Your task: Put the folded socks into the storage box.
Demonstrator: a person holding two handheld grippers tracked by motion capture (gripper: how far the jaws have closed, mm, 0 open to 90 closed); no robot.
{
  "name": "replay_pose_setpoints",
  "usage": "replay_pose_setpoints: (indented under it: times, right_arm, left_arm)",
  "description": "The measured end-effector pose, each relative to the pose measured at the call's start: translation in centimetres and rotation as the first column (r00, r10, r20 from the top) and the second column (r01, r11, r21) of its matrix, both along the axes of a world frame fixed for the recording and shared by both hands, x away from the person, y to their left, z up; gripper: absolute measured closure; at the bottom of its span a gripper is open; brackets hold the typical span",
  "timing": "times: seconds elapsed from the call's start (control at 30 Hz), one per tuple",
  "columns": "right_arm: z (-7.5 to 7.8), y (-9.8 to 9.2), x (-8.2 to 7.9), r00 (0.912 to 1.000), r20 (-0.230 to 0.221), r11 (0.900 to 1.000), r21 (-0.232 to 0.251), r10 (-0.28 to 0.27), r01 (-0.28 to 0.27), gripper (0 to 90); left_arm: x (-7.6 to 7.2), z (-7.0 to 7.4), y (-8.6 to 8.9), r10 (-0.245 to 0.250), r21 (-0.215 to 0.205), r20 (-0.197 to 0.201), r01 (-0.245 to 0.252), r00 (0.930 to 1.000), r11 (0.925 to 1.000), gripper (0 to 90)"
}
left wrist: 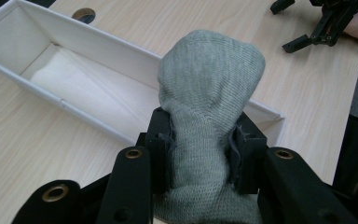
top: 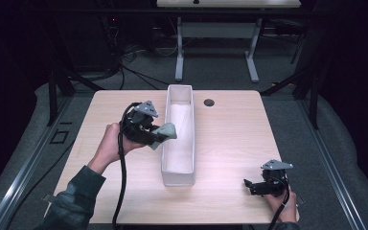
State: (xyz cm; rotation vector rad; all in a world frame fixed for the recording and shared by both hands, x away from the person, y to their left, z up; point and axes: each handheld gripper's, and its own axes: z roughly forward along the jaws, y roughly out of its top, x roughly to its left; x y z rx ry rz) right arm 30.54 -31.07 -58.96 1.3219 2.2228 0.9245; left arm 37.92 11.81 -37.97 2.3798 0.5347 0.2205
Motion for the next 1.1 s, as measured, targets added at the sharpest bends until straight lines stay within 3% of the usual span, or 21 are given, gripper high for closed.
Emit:
replay_pose_setpoints:
  times: [0.3, 0.77, 1.1]
  right_arm:
    - [0.0, 0.0, 0.0, 1.0000, 0.000, 1.000, 0.000, 0.000, 0.000, 0.0]
    - [0.0, 0.0, 0.0, 1.0000, 0.000, 1.000, 0.000, 0.000, 0.000, 0.0]
    - [0.0, 0.0, 0.0, 1.0000, 0.000, 1.000, 0.000, 0.000, 0.000, 0.0]
  left_arm:
    - [0.1, -1.0, -1.8, -0.033, 0.027, -0.018, 0.034, 0.9993, 0.9991, 66.2]
    - [0.2, -2.5, -3.3, -0.050, 0.038, -0.046, 0.052, 0.9977, 0.9979, 66.1]
    - [0.4, -4.5, -4.2, -0.057, 0.072, -0.081, 0.063, 0.9951, 0.9954, 66.0]
